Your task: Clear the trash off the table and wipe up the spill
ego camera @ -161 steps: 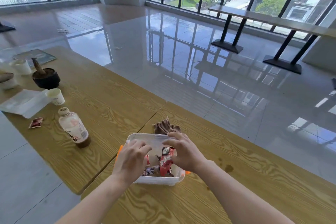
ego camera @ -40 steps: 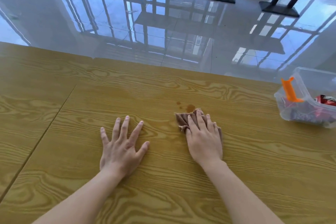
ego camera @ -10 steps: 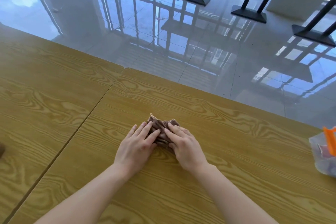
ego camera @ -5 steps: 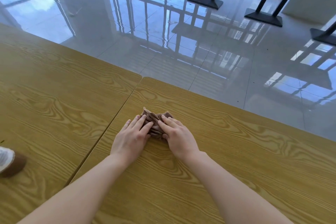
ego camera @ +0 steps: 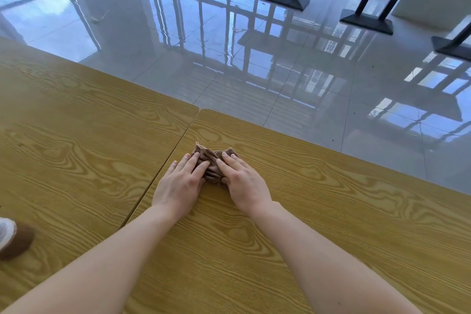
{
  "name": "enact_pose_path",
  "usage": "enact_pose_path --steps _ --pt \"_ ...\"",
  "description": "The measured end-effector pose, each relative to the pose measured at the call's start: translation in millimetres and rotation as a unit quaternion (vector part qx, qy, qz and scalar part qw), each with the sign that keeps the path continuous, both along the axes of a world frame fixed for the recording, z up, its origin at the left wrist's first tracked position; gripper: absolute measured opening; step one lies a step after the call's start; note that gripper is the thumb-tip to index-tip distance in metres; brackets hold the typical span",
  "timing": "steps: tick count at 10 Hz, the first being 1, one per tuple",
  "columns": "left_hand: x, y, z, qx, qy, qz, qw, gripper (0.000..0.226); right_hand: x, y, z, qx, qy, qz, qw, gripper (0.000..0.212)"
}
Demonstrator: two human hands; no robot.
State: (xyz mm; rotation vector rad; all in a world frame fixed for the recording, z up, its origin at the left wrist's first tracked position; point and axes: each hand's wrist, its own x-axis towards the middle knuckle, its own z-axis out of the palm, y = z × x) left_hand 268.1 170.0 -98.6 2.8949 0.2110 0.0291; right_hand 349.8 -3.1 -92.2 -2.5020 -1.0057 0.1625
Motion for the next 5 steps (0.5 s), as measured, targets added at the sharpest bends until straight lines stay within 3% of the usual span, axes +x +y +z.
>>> enact_pose_path --steps 5 --pt "4.7 -5.8 26.1 -0.034 0.085 0.025 0.995 0.056 -9.7 -4.2 18.1 -0.032 0.058 -0.015 0.998 0.058"
